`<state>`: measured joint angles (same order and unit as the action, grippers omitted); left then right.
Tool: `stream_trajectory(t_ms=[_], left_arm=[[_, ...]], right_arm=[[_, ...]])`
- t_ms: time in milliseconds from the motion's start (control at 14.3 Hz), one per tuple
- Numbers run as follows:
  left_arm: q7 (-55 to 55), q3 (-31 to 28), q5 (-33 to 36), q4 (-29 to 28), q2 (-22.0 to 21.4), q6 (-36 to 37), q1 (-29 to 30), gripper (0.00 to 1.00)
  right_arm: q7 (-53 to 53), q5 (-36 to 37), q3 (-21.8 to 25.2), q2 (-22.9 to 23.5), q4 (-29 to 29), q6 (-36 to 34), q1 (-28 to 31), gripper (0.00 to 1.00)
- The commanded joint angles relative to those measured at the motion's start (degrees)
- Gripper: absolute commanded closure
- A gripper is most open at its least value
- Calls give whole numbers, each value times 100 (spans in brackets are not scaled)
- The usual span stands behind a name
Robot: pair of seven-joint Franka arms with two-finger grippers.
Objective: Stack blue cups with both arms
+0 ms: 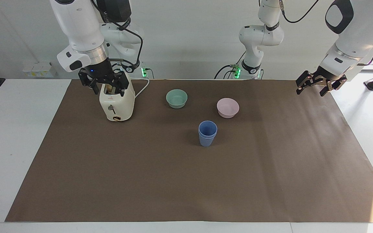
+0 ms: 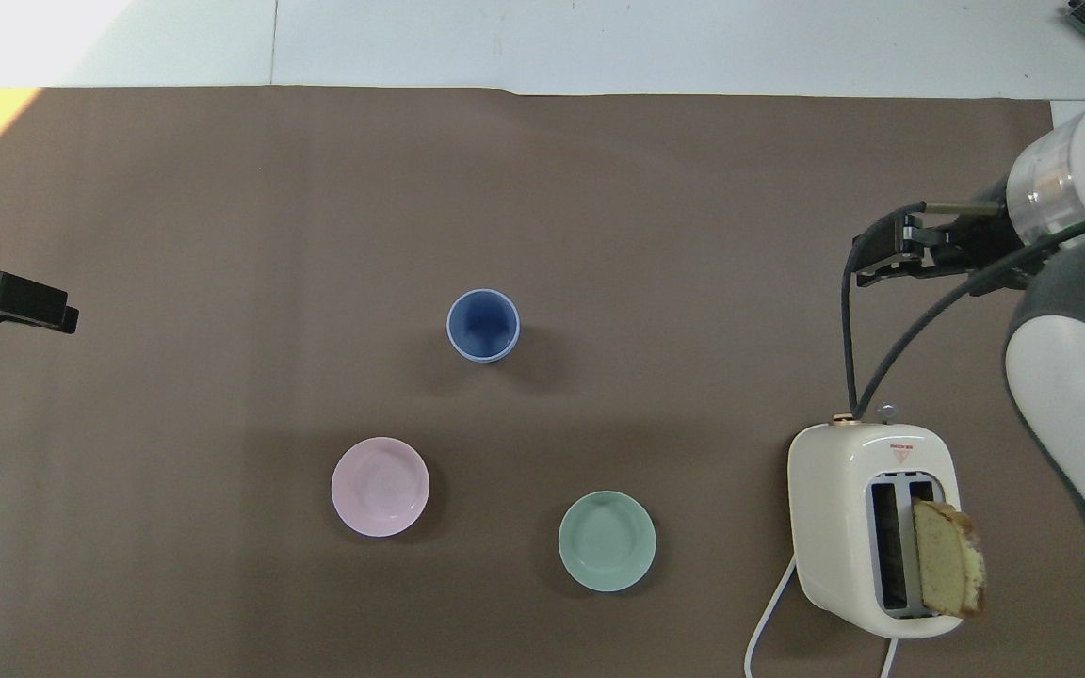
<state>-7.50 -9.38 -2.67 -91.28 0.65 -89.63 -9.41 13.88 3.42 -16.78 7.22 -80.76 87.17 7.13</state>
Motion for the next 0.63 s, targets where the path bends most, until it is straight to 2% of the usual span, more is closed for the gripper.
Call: stream_trajectory(t_ms=[0, 210, 559], left_arm=[[-24, 59, 73, -30, -65, 7, 80, 0], [-41, 59, 82, -30, -74, 34, 71, 0], [-23, 59, 82, -39, -74, -1, 71, 0]], right_arm=[[-334, -122, -44, -318, -519, 361, 183, 0], [-307, -122, -44, -327, -678, 660, 288, 0], [-378, -122, -44, -345, -740, 661, 491, 0]])
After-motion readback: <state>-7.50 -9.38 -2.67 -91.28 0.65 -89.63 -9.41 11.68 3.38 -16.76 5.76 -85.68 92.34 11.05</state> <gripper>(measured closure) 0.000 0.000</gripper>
